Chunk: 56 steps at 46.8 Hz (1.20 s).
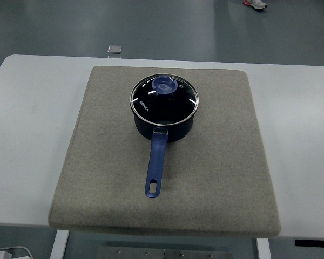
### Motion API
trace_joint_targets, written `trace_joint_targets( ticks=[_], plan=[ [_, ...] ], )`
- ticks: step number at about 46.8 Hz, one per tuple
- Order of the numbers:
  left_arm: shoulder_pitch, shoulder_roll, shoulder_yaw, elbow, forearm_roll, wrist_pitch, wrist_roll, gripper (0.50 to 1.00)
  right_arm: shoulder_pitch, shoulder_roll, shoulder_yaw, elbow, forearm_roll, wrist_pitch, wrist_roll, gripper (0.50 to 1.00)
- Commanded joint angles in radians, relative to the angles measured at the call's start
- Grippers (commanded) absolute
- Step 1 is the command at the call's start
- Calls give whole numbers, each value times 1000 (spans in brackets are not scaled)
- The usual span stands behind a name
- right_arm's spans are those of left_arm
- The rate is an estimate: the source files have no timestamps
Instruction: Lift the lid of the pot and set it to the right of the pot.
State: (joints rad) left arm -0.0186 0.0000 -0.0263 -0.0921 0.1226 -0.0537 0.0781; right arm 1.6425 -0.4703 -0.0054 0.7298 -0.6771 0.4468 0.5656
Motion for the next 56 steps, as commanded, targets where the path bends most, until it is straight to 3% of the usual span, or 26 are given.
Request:
trace_joint_targets(
  ticks=[1,16,28,56],
  plan=[
    [0,0,0,0,0,0,0,1000,13,-19,4,85,-61,-6,4,909],
    [0,0,0,0,0,0,0,1000,63,-30,16,226,-320,-10,45,907],
    [0,0,0,0,0,0,0,1000,80,-19,16,302,-573,-89,45,907],
    [0,0,-1,0,0,0,0,1000,16,59,-1,312,-768,-218,45,907]
  ],
)
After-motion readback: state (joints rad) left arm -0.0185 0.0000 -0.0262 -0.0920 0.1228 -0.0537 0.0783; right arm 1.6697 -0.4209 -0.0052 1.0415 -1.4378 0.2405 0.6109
